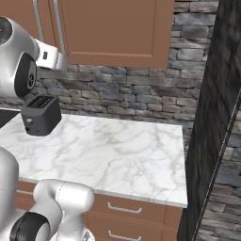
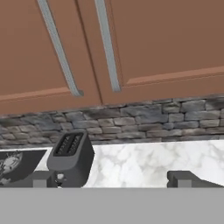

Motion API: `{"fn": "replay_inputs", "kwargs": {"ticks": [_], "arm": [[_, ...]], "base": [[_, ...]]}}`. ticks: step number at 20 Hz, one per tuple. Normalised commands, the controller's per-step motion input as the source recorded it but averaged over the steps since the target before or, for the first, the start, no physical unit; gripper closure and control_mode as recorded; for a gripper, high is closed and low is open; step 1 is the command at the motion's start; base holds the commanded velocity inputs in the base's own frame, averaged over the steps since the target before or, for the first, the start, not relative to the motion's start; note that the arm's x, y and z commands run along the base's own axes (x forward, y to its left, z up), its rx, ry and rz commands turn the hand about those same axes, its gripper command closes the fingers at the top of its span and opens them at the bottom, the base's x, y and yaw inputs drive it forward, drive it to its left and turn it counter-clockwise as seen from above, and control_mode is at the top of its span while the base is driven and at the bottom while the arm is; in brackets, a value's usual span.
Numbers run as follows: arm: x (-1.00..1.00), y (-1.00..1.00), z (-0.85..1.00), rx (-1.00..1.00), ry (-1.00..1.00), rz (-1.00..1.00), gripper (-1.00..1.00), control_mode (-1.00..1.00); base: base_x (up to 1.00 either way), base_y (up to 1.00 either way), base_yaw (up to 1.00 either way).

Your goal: Open the cabinet. Pick the soap dispenser and place it next to the sink. Then close the cabinet.

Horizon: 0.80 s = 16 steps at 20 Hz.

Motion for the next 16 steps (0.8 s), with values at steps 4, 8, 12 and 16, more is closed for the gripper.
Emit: {"fn": "replay_inputs", "kwargs": {"ticks": [4, 8, 12, 16], "arm": [[0.27, 0.00, 0.06, 0.00, 0.00, -0.13, -1.00, -1.00], [0.29, 0.00, 0.14, 0.00, 0.00, -0.09, -1.00, -1.00], [0.42, 0.00, 0.24, 0.00, 0.00, -0.01, -1.00, -1.00], [0.64, 0.00, 0.12, 0.00, 0.00, 0.00, -1.00, -1.00]], "base": [[0.00, 0.00, 0.00], [0.00, 0.00, 0.00], [0.00, 0.00, 0.00], [0.00, 0.00, 0.00]]}}
